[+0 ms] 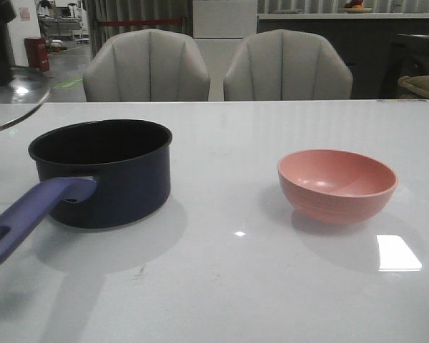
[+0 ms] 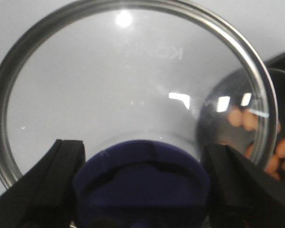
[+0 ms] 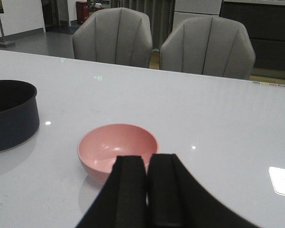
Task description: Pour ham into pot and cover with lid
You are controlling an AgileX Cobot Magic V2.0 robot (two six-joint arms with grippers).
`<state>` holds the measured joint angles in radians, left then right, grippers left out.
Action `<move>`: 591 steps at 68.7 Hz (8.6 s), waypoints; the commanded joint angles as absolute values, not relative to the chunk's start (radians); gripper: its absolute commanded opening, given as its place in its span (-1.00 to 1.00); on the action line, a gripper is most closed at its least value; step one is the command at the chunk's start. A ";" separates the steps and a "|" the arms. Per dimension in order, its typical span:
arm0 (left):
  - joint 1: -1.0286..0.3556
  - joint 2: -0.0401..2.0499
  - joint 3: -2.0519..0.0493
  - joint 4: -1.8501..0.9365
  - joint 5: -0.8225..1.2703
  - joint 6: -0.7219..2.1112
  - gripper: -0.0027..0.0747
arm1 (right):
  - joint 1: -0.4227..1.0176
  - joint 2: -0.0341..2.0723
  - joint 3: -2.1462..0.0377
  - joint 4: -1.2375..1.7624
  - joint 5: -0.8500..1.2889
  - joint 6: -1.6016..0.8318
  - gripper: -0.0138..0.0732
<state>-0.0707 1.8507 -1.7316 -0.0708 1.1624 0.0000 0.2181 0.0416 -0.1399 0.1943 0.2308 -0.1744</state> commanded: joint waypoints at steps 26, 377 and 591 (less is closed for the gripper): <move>-0.315 1.937 -1.936 -0.102 1.269 0.022 -0.32 | 0.219 0.052 -0.169 0.195 0.146 -0.186 -0.32; -0.071 0.006 -0.126 -0.042 0.173 0.000 -0.64 | 0.219 0.052 -0.169 0.195 0.146 -0.186 -0.32; -0.026 -0.024 0.026 0.008 0.032 -0.135 -0.64 | 0.096 -0.030 0.021 -0.022 -0.007 0.066 -0.32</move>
